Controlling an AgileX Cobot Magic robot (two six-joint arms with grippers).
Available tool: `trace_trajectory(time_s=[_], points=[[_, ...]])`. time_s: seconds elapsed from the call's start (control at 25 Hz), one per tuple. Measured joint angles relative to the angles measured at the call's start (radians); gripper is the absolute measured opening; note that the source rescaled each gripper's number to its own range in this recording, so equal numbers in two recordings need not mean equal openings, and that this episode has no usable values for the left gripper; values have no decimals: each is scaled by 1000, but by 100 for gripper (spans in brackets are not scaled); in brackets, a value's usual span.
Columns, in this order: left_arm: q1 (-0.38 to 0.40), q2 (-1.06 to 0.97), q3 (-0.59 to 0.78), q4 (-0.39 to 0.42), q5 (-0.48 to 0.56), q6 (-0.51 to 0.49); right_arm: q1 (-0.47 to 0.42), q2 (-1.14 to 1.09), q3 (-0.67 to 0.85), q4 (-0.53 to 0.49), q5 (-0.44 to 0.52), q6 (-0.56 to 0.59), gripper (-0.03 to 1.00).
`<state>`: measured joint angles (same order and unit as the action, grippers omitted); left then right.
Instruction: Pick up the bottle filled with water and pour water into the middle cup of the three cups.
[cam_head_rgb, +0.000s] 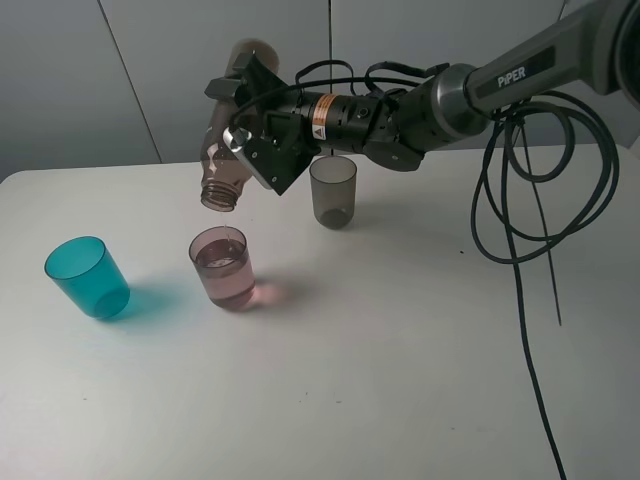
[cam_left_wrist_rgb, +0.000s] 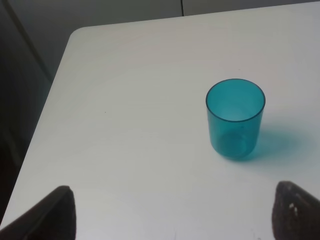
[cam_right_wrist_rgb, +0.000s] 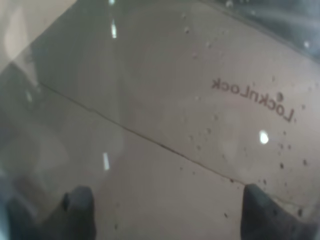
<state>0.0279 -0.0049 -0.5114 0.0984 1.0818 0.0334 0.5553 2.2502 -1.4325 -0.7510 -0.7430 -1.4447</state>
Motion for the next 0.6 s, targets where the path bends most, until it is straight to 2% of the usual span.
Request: trace_trajectory(time_s=[0.08, 0.16, 0.4, 0.6], points=[[0, 0, 0, 0, 0, -4, 0, 0, 0, -7, 0, 51, 5], [0, 0, 0, 0, 0, -4, 0, 0, 0, -26, 13, 150, 5], [0, 0, 0, 0, 0, -4, 2, -4, 0, -48, 51, 700, 5], [0, 0, 0, 0, 0, -4, 2, -19, 0, -48, 52, 1078, 5]])
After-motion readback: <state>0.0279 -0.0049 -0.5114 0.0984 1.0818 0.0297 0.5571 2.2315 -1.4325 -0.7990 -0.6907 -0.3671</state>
